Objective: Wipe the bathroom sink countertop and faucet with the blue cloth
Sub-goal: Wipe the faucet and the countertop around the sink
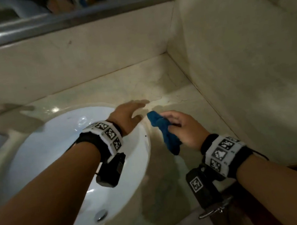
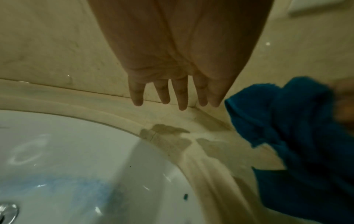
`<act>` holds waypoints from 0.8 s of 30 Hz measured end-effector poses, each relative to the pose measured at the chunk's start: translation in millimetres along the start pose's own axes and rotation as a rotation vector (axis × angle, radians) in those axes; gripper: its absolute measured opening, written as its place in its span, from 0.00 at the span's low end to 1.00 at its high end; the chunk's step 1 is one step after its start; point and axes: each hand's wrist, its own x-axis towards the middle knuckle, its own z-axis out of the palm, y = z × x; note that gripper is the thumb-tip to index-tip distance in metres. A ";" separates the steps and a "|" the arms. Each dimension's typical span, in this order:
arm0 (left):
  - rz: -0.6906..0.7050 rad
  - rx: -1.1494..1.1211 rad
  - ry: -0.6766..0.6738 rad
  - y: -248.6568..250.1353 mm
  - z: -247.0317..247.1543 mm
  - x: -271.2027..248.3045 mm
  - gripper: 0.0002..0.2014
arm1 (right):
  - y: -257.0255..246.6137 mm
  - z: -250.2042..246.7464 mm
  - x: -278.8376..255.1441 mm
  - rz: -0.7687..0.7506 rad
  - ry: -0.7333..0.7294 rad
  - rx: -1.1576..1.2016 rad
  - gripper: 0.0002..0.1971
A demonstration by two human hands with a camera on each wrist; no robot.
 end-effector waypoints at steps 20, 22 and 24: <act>-0.082 -0.537 0.190 33.4 -66.6 -98.5 0.06 | -87.5 -1.2 -24.8 -0.201 -0.113 -0.046 0.12; -0.051 -0.493 0.208 35.2 -73.6 -99.0 0.07 | -94.8 -6.7 -24.9 -0.245 -0.095 -0.200 0.08; -0.035 -0.514 0.219 35.1 -79.5 -99.5 0.07 | -100.1 -13.4 -25.8 -0.272 -0.058 -0.332 0.07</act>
